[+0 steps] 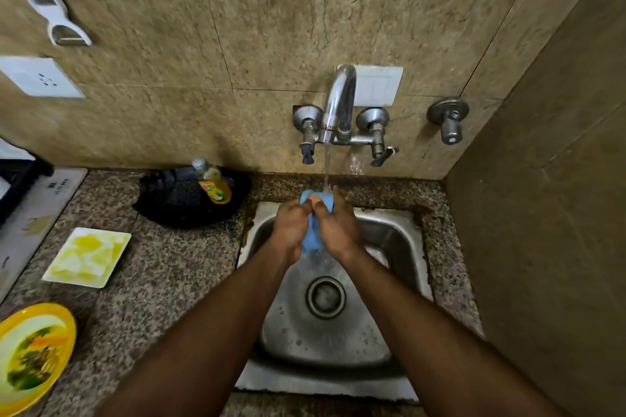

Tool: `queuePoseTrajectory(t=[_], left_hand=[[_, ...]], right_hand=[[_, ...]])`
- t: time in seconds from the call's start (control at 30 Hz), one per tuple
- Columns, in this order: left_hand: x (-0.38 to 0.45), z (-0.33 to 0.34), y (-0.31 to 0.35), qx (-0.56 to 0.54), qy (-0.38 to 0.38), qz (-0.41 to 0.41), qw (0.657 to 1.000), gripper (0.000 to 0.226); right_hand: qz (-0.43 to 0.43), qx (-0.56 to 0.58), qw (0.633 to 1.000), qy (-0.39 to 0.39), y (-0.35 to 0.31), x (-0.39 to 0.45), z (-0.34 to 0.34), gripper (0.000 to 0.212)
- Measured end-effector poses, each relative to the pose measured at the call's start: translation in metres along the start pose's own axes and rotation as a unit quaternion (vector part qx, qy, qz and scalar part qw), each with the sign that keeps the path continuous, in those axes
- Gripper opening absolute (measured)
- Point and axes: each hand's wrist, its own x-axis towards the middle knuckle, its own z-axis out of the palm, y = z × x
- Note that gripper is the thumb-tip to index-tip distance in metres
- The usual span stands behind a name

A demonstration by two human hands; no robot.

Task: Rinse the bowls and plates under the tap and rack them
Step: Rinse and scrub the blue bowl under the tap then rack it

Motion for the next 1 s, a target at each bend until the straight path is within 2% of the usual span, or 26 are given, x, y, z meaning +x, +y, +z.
queuePoseTrajectory(t=[0.03,0.1,0.17,0.2,0.27,0.3,0.43,0.47,0.53,0.6,0.73,0.8,0.87,0.93,0.97,1.0], left_hand=[[0.000,0.002,0.001,0.000,0.013,0.001,1.000,0.024],[0.000,0.003,0.003,-0.027,0.037,-0.005,0.999,0.021],[0.002,0.008,0.000,-0.015,0.019,0.013,1.000,0.022],[0.000,0.012,-0.002,0.012,0.012,0.024,1.000,0.021],[-0.006,0.019,-0.006,0.038,0.022,0.030,0.999,0.020],[-0.005,0.021,-0.007,0.026,0.033,0.029,0.999,0.023],[0.005,0.015,0.001,-0.114,0.059,-0.021,0.992,0.027],[0.008,0.012,0.005,-0.142,0.057,-0.034,0.988,0.027],[0.012,0.007,0.010,-0.164,0.053,-0.054,0.984,0.028],[0.010,0.005,0.013,-0.151,0.047,-0.071,0.985,0.033],[0.005,0.008,0.009,-0.151,0.044,-0.059,0.986,0.032],[0.004,0.009,0.005,-0.158,0.041,-0.052,0.985,0.032],[0.004,0.006,0.001,-0.135,0.055,-0.040,0.989,0.028],[0.003,0.002,-0.001,-0.114,0.063,-0.047,0.990,0.025],[0.002,-0.001,-0.002,-0.114,0.081,-0.062,0.988,0.028],[0.002,-0.004,-0.001,-0.130,0.085,-0.074,0.985,0.033]], right_hand=[[-0.019,-0.022,1.000,0.011,-0.001,-0.003,-0.001,0.069],[-0.058,-0.080,0.994,0.039,-0.005,-0.004,-0.008,0.053],[-0.073,-0.159,0.983,0.053,-0.016,0.004,-0.016,0.035],[-0.061,-0.201,0.976,0.052,-0.021,0.011,-0.020,0.033],[-0.046,-0.285,0.957,0.038,-0.030,0.023,-0.025,0.035],[-0.066,-0.315,0.946,0.037,-0.033,0.026,-0.025,0.036],[-0.255,-0.408,0.876,0.037,-0.023,0.001,-0.015,0.036],[-0.271,-0.424,0.864,0.016,-0.016,-0.009,-0.010,0.046],[-0.263,-0.431,0.863,-0.019,-0.002,-0.025,-0.001,0.067],[-0.259,-0.402,0.878,-0.011,0.009,-0.030,-0.001,0.067],[-0.250,-0.350,0.902,0.041,-0.005,-0.012,-0.007,0.046],[-0.211,-0.325,0.921,0.027,-0.022,0.008,-0.011,0.040],[-0.142,-0.286,0.948,-0.022,-0.031,0.028,-0.015,0.039],[-0.033,-0.121,0.987,-0.105,-0.034,0.037,-0.022,0.035],[0.029,-0.002,0.989,-0.147,-0.032,0.037,-0.024,0.035],[0.071,0.107,0.976,-0.178,-0.028,0.034,-0.026,0.039]])
